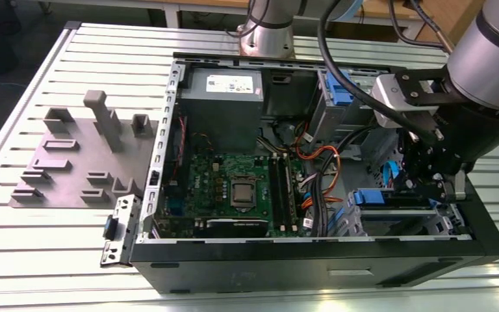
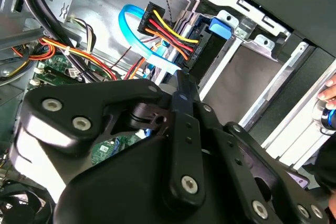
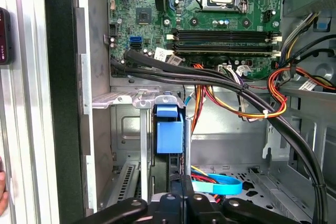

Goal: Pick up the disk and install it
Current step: 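Insert the second disk wire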

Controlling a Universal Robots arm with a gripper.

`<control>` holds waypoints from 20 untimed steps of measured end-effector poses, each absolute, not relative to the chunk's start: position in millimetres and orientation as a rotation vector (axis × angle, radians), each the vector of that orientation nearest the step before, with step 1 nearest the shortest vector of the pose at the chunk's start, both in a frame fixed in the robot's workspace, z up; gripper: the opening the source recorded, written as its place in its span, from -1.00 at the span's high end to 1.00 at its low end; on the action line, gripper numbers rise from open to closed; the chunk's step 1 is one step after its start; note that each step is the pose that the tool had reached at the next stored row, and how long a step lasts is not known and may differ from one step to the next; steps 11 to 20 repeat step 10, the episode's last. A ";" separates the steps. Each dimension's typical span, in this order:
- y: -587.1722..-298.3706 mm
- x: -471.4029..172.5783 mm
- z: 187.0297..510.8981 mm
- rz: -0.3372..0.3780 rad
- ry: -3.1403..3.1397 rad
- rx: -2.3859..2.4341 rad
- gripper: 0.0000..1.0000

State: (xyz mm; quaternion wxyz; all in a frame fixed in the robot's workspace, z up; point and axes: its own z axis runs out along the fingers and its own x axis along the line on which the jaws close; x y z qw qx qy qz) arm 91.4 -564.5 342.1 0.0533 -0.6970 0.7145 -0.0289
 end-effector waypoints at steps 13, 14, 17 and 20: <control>-564.5 91.4 342.1 -0.088 2.171 -2.118 0.79; -564.5 91.4 342.1 -0.088 2.171 -2.118 0.79; -564.5 91.4 342.1 -0.088 2.171 -2.118 0.79; -564.5 91.4 342.1 -0.088 2.171 -2.118 0.79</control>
